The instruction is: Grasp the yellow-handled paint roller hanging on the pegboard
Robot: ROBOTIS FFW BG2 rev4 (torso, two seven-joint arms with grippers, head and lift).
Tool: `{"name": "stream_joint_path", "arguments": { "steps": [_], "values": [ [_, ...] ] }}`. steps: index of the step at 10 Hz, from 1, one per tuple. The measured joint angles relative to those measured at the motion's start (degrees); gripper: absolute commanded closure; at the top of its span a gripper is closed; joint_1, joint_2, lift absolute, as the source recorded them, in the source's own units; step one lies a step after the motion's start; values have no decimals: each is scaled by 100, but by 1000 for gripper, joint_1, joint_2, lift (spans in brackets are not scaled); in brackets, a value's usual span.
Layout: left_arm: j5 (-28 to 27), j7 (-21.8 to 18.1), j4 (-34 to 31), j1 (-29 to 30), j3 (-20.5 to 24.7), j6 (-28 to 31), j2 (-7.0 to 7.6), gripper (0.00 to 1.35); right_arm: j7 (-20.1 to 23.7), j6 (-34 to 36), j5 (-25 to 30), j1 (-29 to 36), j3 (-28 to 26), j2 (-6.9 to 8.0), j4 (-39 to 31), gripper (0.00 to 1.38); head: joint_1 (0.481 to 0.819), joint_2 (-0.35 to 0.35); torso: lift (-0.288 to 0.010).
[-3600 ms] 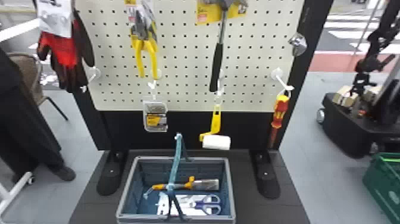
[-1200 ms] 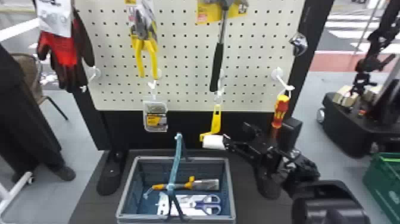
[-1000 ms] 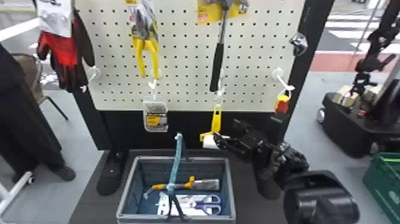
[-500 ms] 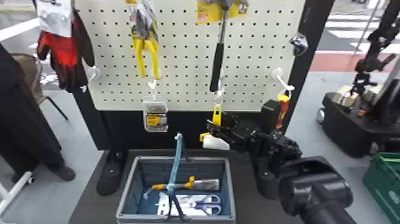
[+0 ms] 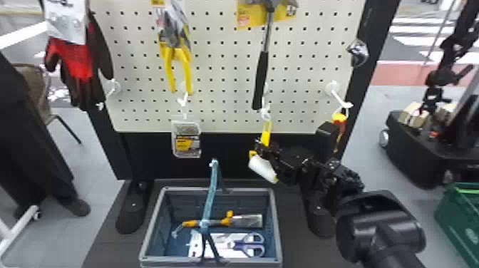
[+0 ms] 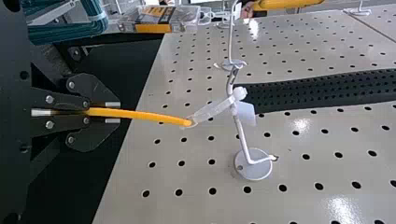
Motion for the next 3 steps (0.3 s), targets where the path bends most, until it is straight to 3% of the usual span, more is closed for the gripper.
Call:
{"name": "stream_joint_path", "arguments": {
  "steps": [3],
  "values": [
    [28, 28, 0, 29, -25, -7, 10, 167, 0, 0, 3, 63, -7, 15, -18, 1286, 549, 0, -100]
  ]
}}
